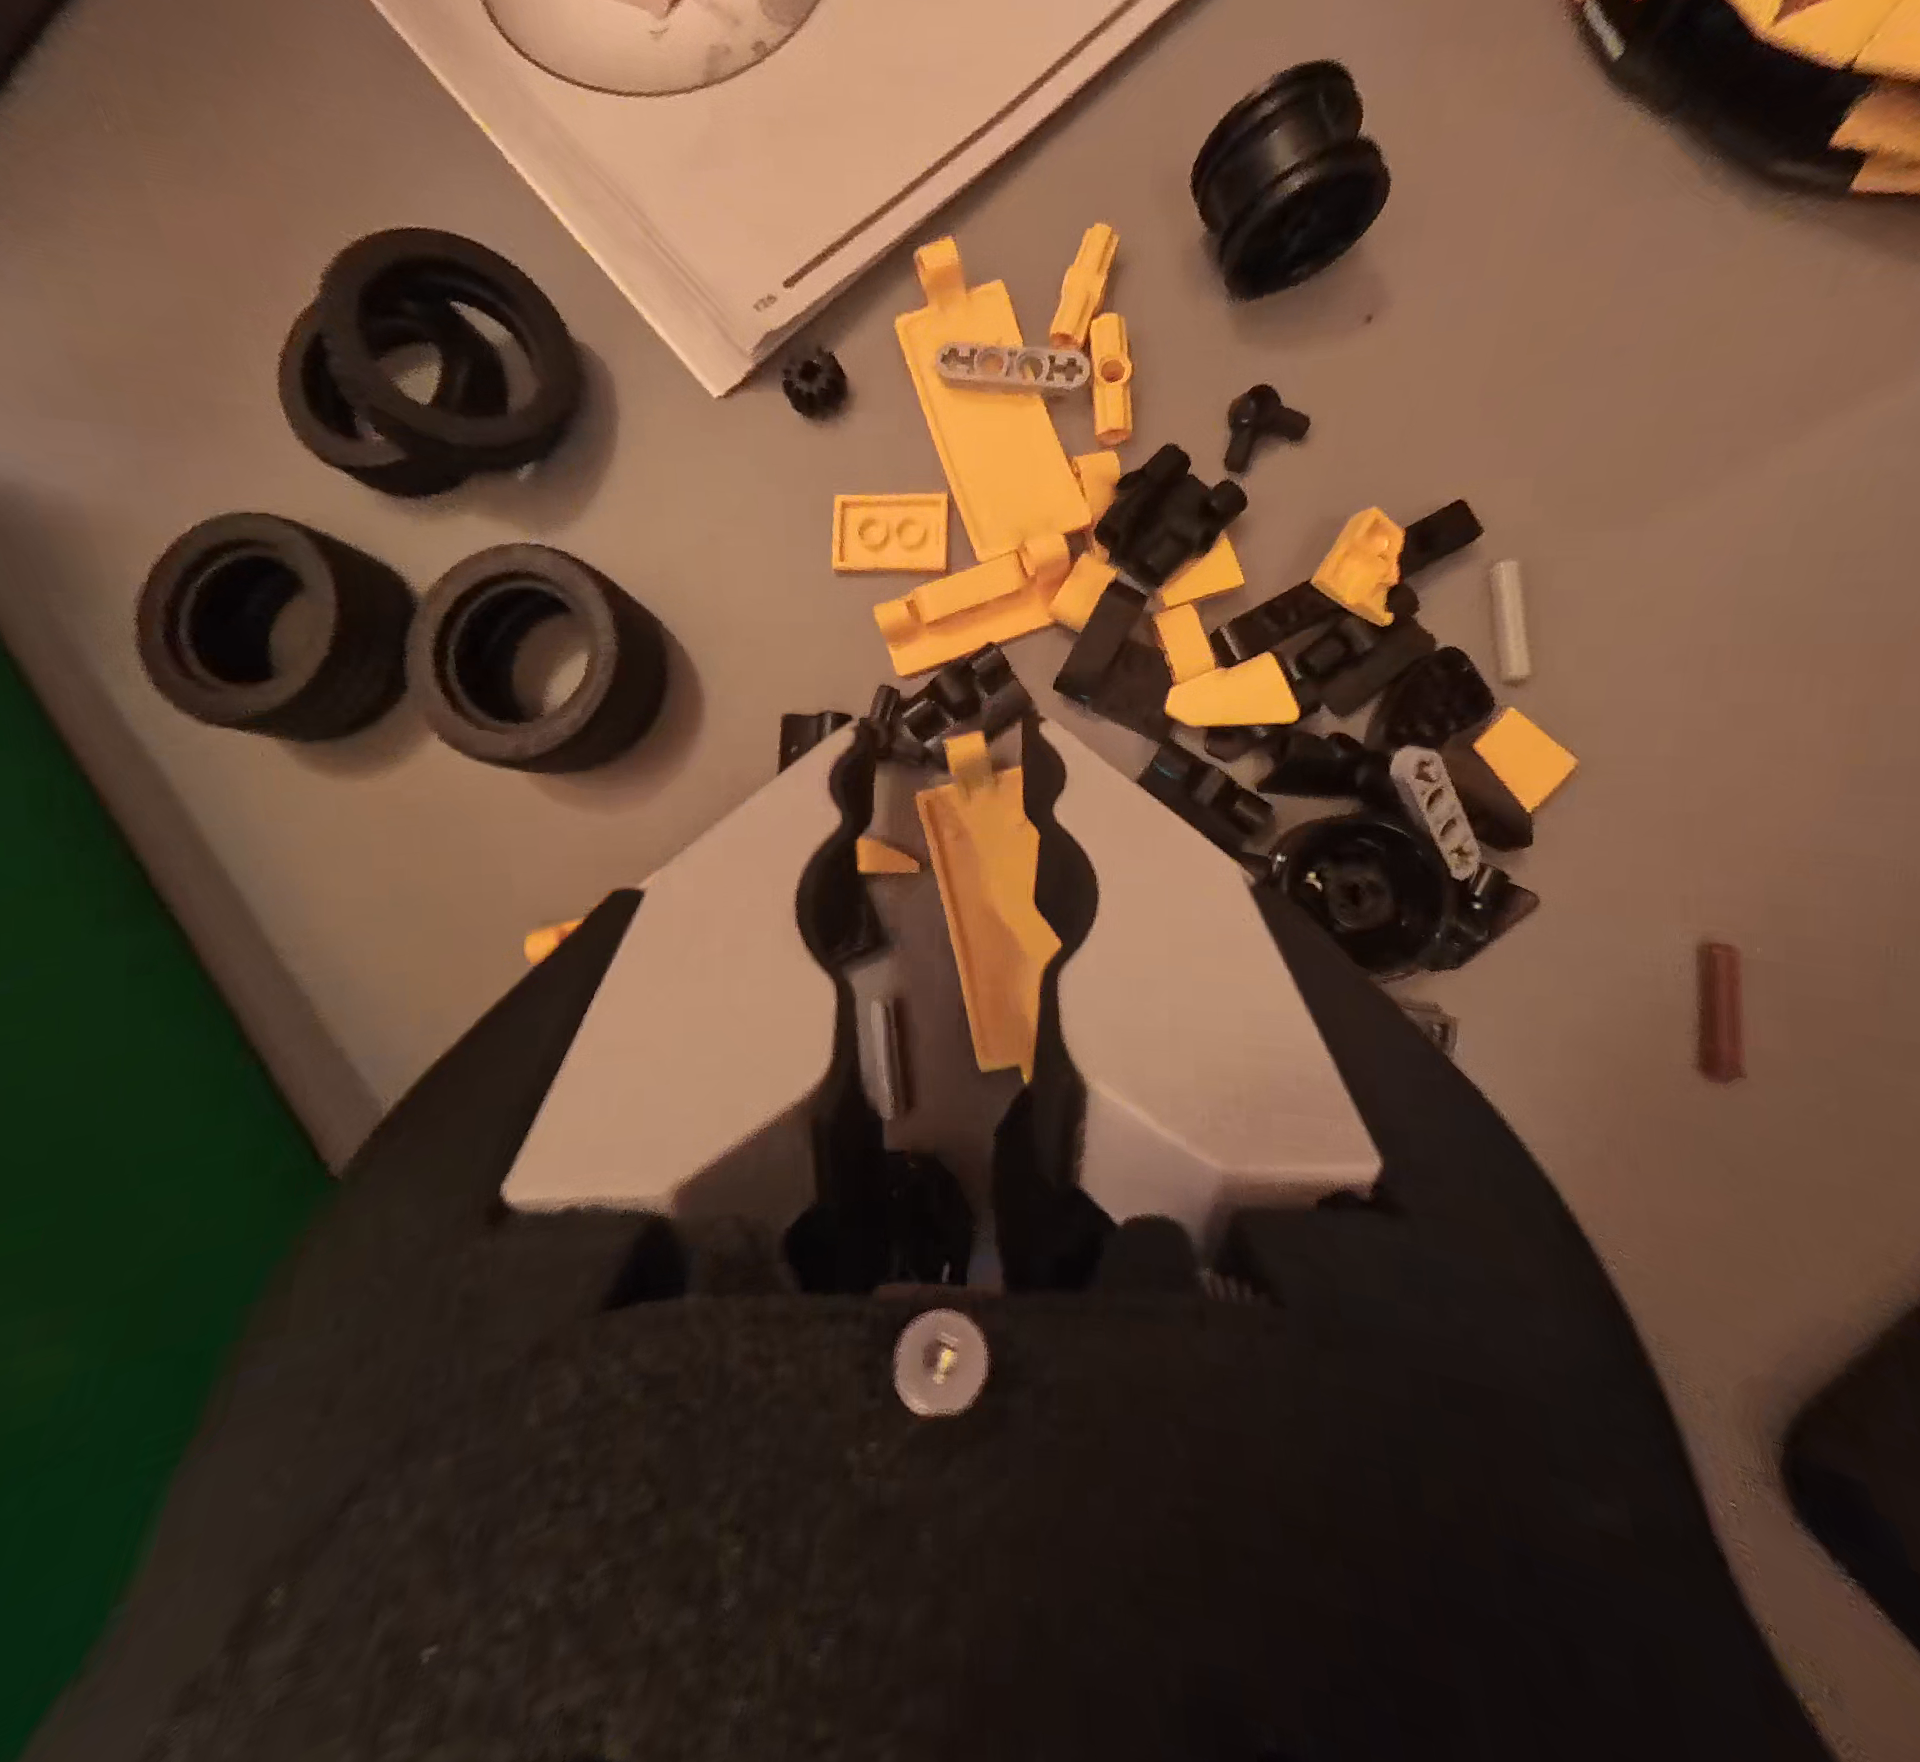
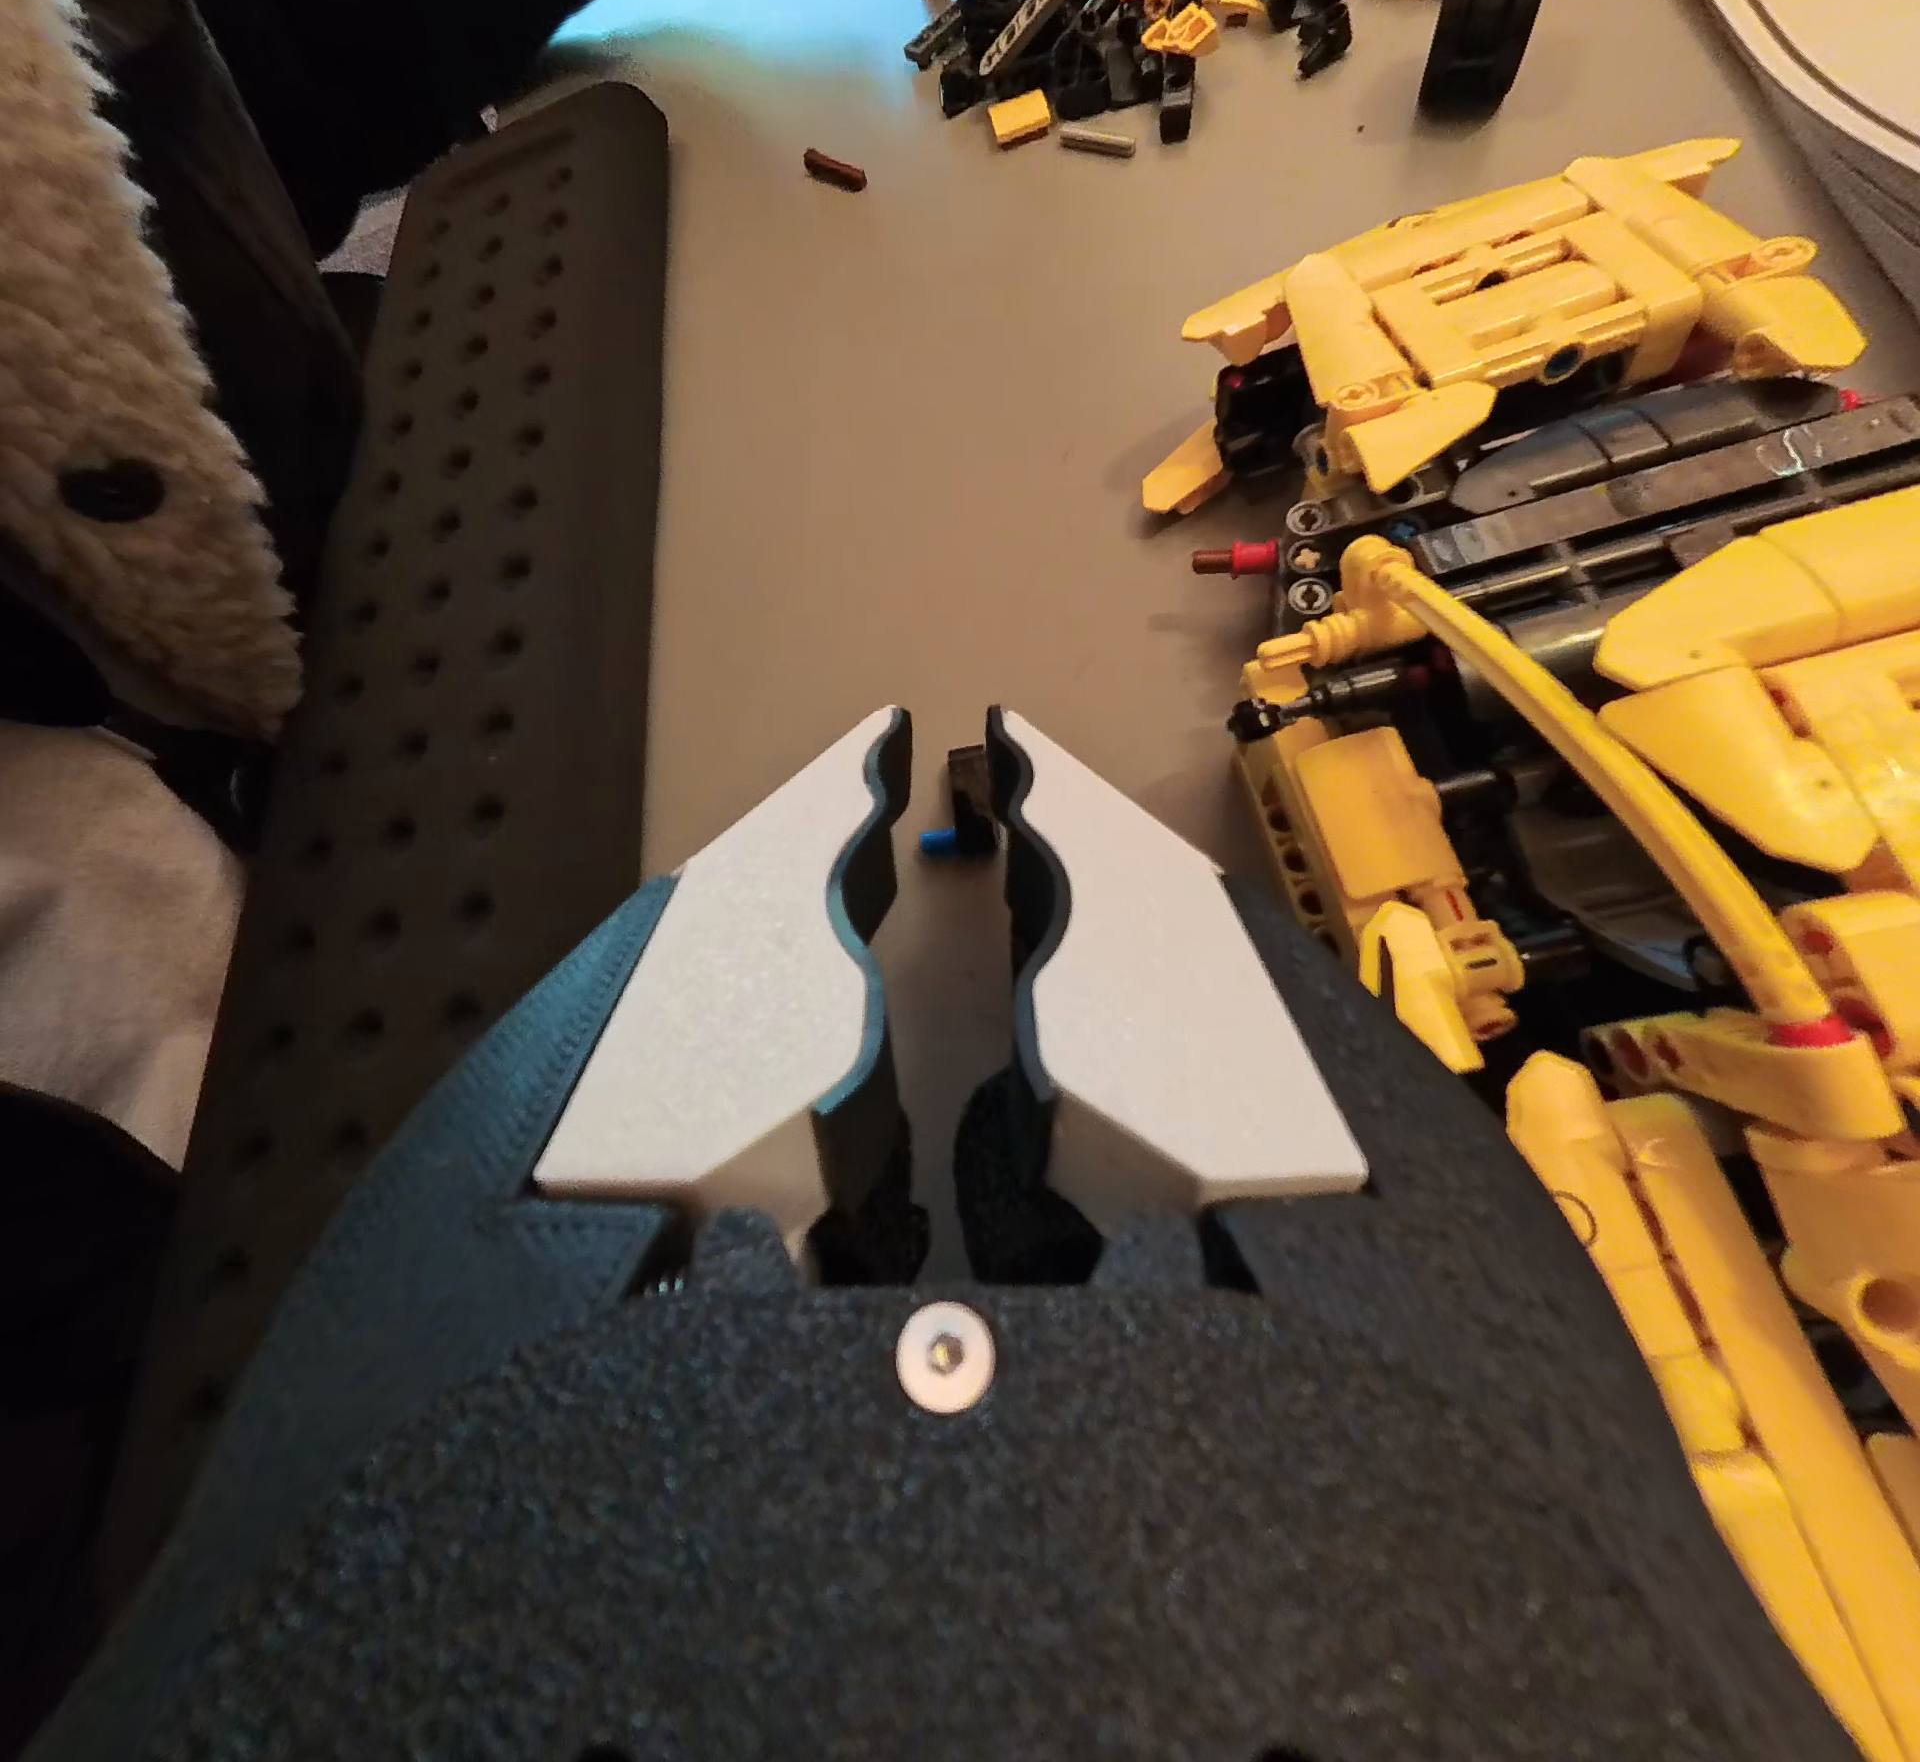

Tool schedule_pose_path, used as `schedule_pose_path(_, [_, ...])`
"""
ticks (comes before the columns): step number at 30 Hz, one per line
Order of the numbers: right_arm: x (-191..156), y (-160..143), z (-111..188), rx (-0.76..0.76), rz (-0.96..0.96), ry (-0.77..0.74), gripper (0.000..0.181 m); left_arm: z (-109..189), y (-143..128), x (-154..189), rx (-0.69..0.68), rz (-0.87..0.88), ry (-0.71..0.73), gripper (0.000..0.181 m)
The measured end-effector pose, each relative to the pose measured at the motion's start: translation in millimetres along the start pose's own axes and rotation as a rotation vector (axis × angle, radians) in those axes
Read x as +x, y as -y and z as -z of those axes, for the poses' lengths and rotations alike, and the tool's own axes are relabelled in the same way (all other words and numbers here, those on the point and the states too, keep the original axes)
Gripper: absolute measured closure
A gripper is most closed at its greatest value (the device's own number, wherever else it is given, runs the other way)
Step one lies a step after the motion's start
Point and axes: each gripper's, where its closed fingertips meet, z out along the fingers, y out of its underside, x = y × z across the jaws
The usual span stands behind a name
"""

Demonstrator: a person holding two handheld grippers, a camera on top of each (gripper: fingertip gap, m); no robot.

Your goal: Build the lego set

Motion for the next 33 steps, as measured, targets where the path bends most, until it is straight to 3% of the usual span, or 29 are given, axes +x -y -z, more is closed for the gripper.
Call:
schedule_pose_path(2, [0,1,0,0.004,0.0,0.001,0.169,-5,-4,2,-0.037,-0.015,-0.007,0.16])
schedule_pose_path(3, [0,1,0,0.004,0.0,0.002,0.168,-4,-5,2,-0.047,-0.03,-0.007,0.172])
schedule_pose_path(9, [-2,2,0,0.006,0.003,0.01,0.169,10,-10,-10,-0.058,-0.039,0.064,0.168])
schedule_pose_path(13, [-2,0,0,-0.003,0.001,0.01,0.168,1,20,5,0.032,-0.013,-0.04,0.152])
schedule_pose_path(17, [-2,-1,0,-0.004,0.002,0.007,0.168,-19,35,16,0.02,-0.06,-0.106,0.151])
schedule_pose_path(26, [-3,0,0,0.0,0.0,0.014,0.168,-40,45,50,-0.014,-0.122,-0.23,0.159])
schedule_pose_path(29, [-4,1,1,0.005,0.001,0.017,0.168,-35,43,43,-0.011,-0.128,-0.19,0.174])
schedule_pose_path(33, [-5,0,1,0.004,0.001,0.019,0.168,-22,47,26,0.035,-0.091,-0.133,0.174])
